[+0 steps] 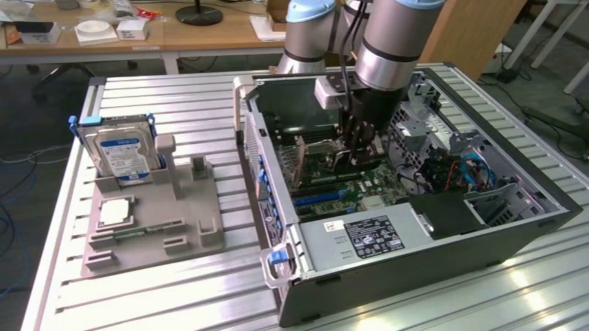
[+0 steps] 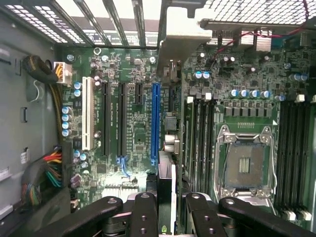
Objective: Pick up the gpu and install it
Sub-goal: 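Insert the gpu into the slot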
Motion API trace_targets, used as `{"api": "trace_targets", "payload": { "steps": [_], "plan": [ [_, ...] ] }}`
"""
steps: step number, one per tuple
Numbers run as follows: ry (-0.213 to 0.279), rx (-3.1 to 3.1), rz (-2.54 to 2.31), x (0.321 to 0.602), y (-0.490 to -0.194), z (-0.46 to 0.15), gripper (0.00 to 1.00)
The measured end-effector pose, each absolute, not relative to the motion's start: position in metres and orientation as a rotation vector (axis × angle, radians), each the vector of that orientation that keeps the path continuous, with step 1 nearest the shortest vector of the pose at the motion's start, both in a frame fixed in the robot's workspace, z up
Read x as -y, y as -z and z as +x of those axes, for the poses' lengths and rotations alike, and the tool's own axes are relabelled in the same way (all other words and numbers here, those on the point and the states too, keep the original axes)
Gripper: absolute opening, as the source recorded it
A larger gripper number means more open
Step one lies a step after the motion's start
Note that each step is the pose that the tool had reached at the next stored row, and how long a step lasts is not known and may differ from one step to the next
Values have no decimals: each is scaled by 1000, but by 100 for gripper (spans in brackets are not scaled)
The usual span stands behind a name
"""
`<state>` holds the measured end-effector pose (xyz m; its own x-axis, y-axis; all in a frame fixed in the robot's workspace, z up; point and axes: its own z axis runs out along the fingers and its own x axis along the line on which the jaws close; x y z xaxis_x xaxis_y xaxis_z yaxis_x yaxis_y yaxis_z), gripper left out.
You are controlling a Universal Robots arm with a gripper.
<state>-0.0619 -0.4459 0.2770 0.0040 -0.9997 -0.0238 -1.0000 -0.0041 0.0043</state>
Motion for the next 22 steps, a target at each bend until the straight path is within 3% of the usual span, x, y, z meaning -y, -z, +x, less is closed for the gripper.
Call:
{"api": "trace_targets", "payload": {
  "steps": [22],
  "plan": [
    [-31,-2220,-2203,450,-267,-70,27]
  ]
}}
